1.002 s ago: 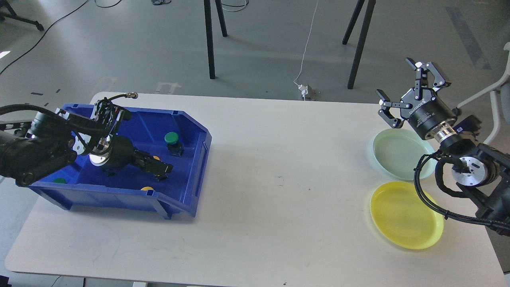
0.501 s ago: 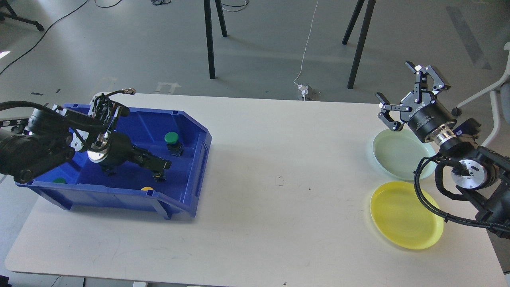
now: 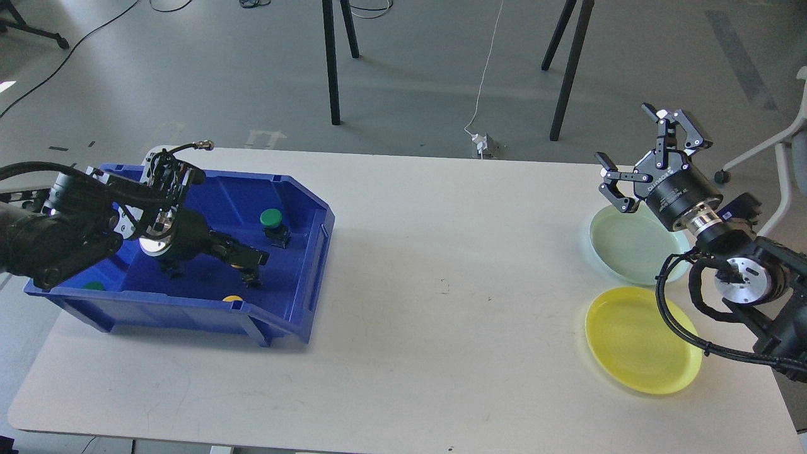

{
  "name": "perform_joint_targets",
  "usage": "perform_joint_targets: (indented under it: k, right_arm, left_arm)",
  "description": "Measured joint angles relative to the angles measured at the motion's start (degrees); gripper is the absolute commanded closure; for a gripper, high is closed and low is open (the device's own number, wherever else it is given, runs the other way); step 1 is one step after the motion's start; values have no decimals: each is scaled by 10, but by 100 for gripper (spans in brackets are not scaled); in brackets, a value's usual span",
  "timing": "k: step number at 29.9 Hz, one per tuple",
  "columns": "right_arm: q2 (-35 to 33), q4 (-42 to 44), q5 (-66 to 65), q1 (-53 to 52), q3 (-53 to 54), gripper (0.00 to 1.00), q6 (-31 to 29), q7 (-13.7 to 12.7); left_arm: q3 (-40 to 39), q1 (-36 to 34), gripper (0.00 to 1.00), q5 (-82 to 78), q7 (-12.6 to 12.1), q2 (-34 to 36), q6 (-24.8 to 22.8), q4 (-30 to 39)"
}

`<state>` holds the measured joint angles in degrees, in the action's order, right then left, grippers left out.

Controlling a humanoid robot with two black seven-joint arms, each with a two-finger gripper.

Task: Pass button and place on color plate
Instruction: 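Grasp the yellow-topped button in the bin with the left gripper, then lift the button and extend the left gripper toward the right gripper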

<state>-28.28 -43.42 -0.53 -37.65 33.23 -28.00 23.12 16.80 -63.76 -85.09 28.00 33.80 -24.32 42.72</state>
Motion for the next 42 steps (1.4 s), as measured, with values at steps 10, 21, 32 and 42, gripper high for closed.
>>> perform_joint_targets:
  k: [10,21,32,42]
  right_arm:
    - [0,0,0,9,1,1,0,0]
    - [0,1,0,15,4,1,0,0]
    - [0,2,0,22,4,1,0,0]
    - [5,2,3,30,103,1,0,0]
  left_arm:
    - [0,14,4,-2,0,-8,7,-9]
    - [1,28,52,0,0,-36,7,-51]
    - [7,30,97,-6,0,-32,14,-47]
    - [-57,-25,96,1,0,117,4,136]
